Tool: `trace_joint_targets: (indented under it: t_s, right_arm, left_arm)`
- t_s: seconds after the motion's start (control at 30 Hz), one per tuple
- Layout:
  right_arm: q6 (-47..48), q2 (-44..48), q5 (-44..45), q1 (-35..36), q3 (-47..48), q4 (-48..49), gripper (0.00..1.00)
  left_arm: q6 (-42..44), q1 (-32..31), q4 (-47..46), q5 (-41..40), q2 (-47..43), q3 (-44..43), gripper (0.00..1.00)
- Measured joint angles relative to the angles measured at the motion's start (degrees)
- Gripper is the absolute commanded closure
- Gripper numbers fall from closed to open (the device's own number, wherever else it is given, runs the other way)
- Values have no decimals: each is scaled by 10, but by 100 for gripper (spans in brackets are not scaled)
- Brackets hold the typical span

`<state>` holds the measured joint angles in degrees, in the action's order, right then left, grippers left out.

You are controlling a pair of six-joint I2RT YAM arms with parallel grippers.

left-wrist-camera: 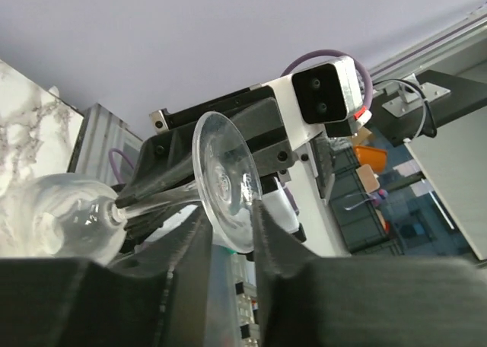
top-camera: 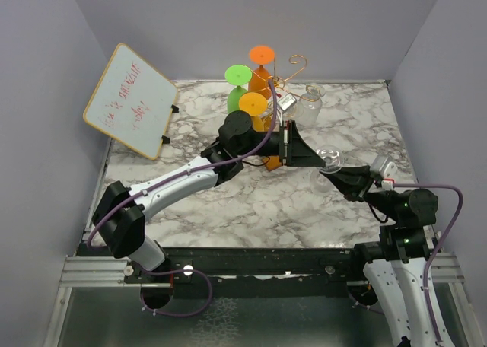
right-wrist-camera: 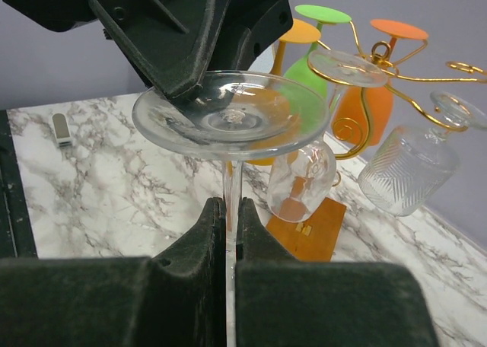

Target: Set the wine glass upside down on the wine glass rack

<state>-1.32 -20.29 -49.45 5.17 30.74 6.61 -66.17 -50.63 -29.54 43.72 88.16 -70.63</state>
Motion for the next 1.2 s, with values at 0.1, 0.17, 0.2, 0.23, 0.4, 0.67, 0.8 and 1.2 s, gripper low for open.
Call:
trace_joint_targets:
  t_s: [0.1,0.17,0.2,0.23,0.4,0.67,0.8,1.2]
  right_arm:
    - [5,0,-3,0,0,-1,99]
    - [11,0,-6,0,0,-1,99]
    - [15,0,-8,0,0,-1,99]
    - [19,1,-9,0,0,-1,96]
    - [12,3,-2,-1,0,0,50]
    - [-77,10,27,0,36,-54,27]
    - [-119,24,34,0,64,-118,25]
    - [-373,41,153,0,107,-173,49]
  left_arm:
    - [-10,2,0,11,2,-4,90]
    - [-19,2,1,19,2,-5,100]
    - [-24,2,2,22,2,-5,100]
    - [-28,2,6,24,2,-6,100]
    - [-33,2,20,33,2,-9,100]
    - [-22,3,23,29,3,-9,100]
    - [-21,3,23,27,3,-9,100]
    - [4,3,23,5,3,7,100]
